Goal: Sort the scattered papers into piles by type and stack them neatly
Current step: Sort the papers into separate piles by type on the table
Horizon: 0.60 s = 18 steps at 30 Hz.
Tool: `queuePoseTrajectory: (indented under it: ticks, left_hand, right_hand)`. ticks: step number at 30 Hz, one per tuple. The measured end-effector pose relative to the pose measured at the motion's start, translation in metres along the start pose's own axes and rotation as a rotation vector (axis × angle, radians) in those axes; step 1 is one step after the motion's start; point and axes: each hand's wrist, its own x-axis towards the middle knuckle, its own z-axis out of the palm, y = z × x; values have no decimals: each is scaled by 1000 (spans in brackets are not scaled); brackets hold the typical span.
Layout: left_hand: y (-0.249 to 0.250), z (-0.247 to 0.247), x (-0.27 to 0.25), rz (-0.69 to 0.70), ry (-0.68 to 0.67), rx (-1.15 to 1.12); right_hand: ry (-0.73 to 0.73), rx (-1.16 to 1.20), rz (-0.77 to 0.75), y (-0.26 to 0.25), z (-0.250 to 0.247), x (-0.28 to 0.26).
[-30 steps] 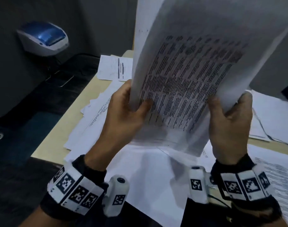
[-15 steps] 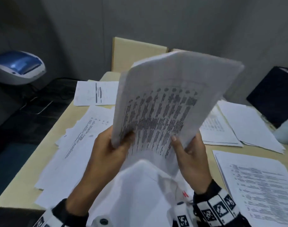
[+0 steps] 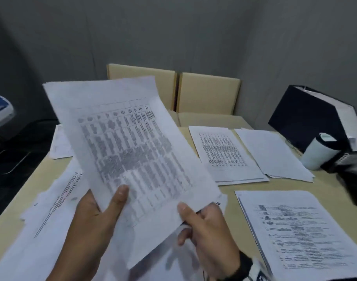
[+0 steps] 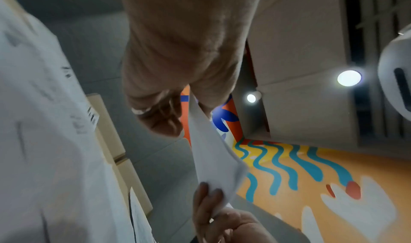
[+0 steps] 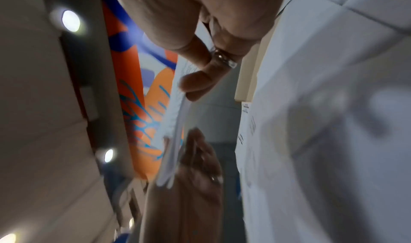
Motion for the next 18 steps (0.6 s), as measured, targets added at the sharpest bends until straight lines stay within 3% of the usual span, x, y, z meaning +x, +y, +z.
queuePoseTrajectory:
  ticks: [4, 9, 12, 15, 18]
  left_hand:
    - [-8, -12, 6, -8, -239, 116]
    - [-24, -49, 19, 66, -306, 596]
    - [-36, -66, 27, -18, -329, 866]
    - [-51, -80, 32, -208, -449, 1211]
    - [-59, -91, 34, -330, -540, 1304]
  right_hand:
    - [218, 121, -5, -33, -34, 58]
    - [515, 264, 142, -53, -115, 147]
    - [619, 205, 201, -46, -160, 182]
    - [713, 63, 214, -39, -181, 194]
    - [737, -75, 252, -33, -185, 191]
